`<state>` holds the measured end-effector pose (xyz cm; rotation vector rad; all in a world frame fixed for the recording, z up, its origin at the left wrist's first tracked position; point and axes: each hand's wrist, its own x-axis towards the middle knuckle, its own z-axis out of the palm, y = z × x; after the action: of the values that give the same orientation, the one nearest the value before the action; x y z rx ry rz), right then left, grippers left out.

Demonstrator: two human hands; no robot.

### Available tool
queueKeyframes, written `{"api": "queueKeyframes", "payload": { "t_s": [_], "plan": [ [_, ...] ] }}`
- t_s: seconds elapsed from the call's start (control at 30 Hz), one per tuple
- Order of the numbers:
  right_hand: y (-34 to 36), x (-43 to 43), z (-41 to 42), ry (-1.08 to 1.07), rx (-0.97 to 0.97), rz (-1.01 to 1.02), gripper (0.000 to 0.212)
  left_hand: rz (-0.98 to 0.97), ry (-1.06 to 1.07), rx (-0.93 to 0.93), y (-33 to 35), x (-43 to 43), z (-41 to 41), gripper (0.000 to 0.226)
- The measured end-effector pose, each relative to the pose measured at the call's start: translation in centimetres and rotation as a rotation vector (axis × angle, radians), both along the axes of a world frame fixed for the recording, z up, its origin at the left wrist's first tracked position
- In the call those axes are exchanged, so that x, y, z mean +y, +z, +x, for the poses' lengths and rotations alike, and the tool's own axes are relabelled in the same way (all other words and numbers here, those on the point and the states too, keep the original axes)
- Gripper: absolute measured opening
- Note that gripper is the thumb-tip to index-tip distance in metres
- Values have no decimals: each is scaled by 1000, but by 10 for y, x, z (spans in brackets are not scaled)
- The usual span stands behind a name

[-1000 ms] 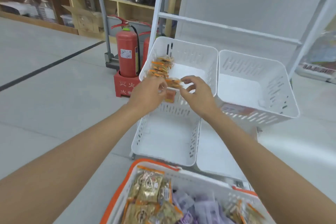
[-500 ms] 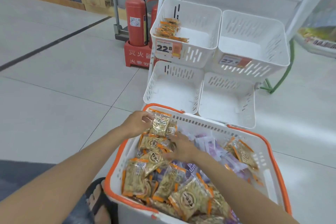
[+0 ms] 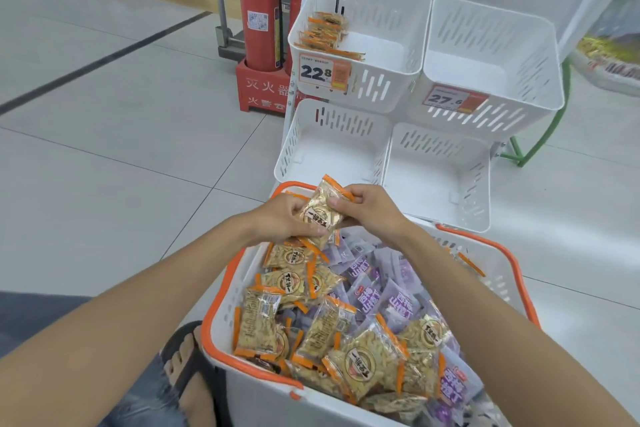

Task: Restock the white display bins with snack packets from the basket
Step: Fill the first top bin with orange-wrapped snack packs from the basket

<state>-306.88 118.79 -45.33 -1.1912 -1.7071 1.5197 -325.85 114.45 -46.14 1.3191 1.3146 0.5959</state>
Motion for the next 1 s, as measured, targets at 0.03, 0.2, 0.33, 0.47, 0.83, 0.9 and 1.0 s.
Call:
{"api": "queueKeyframes", "payload": {
  "t_s": [0.03,0.2,0.33,0.47,0.83,0.9,1.0],
  "plan": [
    [-3,0,0,-11,5,-26,16,34,0,62,2,2,-5,23],
    [-28,-3,-11,-64,-108,-66,26,101,402,-3,4,12,-44,37],
    [-73,-32,-29,319,-606,9,30,26,510,-253,3,11,-57,21],
    [-76,-44,-36,267,-617,145,25,86,600,-217,-10,11,-52,15],
    [7,-2,-27,-74,-142,340,14,-134,301,-405,-13,4,-12,52],
    [5,-1,-26,-108,-79,298,12,-162,238,-395,-12,3,-12,50],
    [-13,3,-17,-169,-186,202,21,-148,361,-478,-17,5,-21,44]
  ]
}}
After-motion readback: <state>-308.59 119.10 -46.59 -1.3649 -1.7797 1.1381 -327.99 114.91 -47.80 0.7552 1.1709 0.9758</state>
